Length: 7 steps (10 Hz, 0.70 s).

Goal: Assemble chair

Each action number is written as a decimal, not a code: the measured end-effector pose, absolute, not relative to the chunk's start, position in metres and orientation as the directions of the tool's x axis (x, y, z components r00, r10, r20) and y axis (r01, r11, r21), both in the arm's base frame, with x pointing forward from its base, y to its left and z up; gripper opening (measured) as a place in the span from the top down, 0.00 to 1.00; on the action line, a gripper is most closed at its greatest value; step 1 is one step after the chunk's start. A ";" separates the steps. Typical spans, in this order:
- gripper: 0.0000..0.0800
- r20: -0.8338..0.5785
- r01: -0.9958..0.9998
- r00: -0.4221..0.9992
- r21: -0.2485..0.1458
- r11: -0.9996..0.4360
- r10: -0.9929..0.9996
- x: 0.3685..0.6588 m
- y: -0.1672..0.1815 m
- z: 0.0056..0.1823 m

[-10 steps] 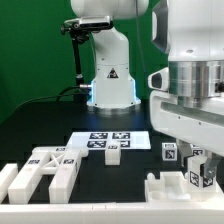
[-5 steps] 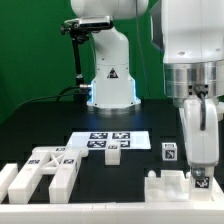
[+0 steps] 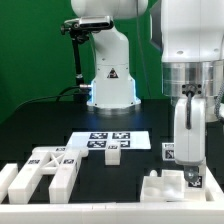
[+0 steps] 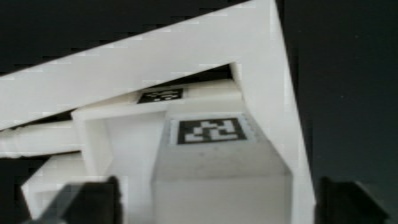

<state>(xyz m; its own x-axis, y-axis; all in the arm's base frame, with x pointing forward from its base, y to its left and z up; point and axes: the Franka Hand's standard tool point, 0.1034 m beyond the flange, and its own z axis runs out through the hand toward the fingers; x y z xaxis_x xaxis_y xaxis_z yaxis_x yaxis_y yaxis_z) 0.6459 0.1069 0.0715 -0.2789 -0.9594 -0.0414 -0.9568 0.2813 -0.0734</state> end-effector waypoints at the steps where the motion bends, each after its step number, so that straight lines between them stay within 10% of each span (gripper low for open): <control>1: 0.26 -0.041 -0.958 -0.274 -0.074 0.277 -0.961 0.646 0.107 0.072; 3: 0.19 -0.066 -0.976 -0.166 -0.130 0.173 -0.984 0.654 0.089 0.116; 7: 0.19 -0.064 -0.975 -0.167 -0.140 0.174 -0.984 0.651 0.087 0.116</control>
Offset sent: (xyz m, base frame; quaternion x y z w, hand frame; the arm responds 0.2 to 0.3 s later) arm -0.0086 -0.0353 0.0381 0.0559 0.0163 -0.0354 0.9977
